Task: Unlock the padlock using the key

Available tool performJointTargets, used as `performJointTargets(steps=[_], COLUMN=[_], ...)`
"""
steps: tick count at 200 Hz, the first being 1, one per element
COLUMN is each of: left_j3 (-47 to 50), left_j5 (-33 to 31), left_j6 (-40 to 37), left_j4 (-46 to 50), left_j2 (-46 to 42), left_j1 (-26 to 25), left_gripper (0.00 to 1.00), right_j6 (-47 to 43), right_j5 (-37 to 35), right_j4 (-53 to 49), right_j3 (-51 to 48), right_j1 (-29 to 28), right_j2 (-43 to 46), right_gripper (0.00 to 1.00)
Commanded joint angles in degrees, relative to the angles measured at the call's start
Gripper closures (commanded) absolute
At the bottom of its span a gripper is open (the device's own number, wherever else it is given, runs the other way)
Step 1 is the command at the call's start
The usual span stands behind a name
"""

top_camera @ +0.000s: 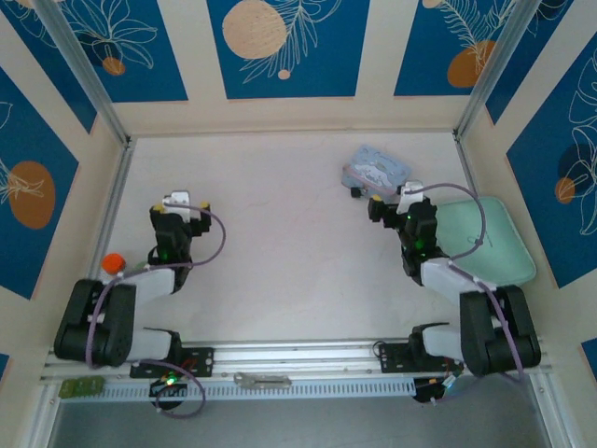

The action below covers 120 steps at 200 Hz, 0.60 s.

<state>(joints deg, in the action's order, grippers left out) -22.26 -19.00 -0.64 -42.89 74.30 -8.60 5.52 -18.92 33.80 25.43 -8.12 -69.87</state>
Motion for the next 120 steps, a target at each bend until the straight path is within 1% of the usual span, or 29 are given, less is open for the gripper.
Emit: performJointTargets(steps=[1, 23, 37, 58, 78, 98, 106, 114, 120], left_j3=[-5.20, -9.05, -10.63, -9.69, -8.80, -8.91, -9.19, -9.08, -8.88], left_j5=[-2.60, 4.45, 7.27, 11.49, 13.39, 15.80, 15.48, 14.41, 13.25], left_j6=[7.79, 18.10, 25.28, 33.31, 38.05, 38.40, 38.19, 37.84, 37.31], left_j4=[13.48, 24.03, 29.70, 31.73, 33.71, 34.79, 35.77, 35.98, 35.83], left_j2=[-6.16, -10.88, -12.76, -14.75, -15.71, -14.96, -14.60, -14.07, -13.59], left_j1=[-0.76, -0.97, -1.06, -1.15, -1.18, -1.23, -1.24, -1.19, -1.24], left_gripper=[0.00, 0.00, 0.00, 0.00, 0.00, 0.00, 0.00, 0.00, 0.00], right_j6=[0.70, 1.86, 2.90, 6.15, 9.41, 9.55, 9.46, 9.04, 9.17], right_j5=[-2.62, -0.65, -0.34, 1.86, 4.78, 6.57, 6.74, 7.64, 7.85], right_j4=[-9.04, -15.21, -19.46, -25.53, -31.14, -35.83, -37.95, -40.48, -42.40], right_j3=[3.65, 6.54, 8.85, 13.42, 19.36, 26.55, 29.93, 33.82, 36.68], right_j1=[-2.91, -9.54, -14.98, -22.49, -28.60, -34.33, -36.08, -37.34, -38.14], right_j2=[4.09, 5.62, 5.11, 1.79, -4.18, -12.38, -15.98, -19.27, -22.12], right_gripper=[0.02, 0.02, 0.03, 0.03, 0.04, 0.05, 0.05, 0.09, 0.10])
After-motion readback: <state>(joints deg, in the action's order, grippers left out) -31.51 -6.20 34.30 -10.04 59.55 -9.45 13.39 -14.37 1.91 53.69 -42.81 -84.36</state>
